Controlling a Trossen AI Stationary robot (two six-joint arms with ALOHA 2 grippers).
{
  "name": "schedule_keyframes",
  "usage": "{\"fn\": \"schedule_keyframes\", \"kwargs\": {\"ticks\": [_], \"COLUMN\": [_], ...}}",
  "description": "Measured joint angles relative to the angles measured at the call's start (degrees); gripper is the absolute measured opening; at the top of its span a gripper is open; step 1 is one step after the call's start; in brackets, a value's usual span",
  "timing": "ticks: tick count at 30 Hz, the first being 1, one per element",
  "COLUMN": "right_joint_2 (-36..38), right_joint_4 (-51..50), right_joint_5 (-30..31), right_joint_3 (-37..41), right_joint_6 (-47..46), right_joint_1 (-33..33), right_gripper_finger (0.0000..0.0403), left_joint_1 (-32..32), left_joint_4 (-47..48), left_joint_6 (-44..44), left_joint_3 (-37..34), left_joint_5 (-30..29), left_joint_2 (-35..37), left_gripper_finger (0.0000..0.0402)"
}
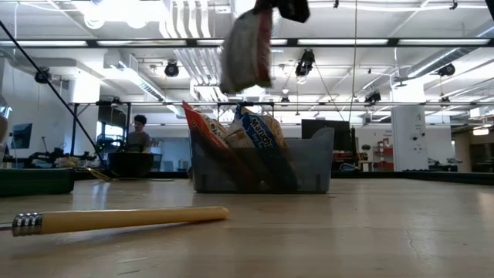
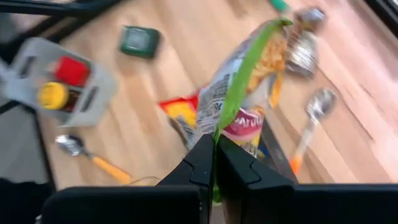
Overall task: Pick & Place Food Item
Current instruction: Put the green noodle pack into the black bin
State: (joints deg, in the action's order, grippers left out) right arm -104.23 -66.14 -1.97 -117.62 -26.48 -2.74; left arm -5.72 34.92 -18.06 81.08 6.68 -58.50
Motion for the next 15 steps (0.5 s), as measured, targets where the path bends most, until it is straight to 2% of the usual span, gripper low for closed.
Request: {"fn": "schedule_keyframes", "kwargs": {"ticks": [10,15], "right_joint_2": [0.01,0.01], "right_joint_4": [-12.01,-14.01], "right_joint_5": [10.51,12.69], "right_joint_3": [0.11,1.02], "right_joint_6": [-14.18,-20.30], "right_joint_1": [0.72,0.99], "right_gripper_finger": [0.0007,0.0007], "left_joint_1": [-0.02,-0.02], "left_joint_4": [3.69,4.95], "left_joint_6": [2.73,4.55], "left_joint_3": [0.00,0.00], "left_joint_5": [-1.53,-2.72], "left_joint_2": [0.67,0.67], "left_gripper_finger": [0.0324,0.0324]}}
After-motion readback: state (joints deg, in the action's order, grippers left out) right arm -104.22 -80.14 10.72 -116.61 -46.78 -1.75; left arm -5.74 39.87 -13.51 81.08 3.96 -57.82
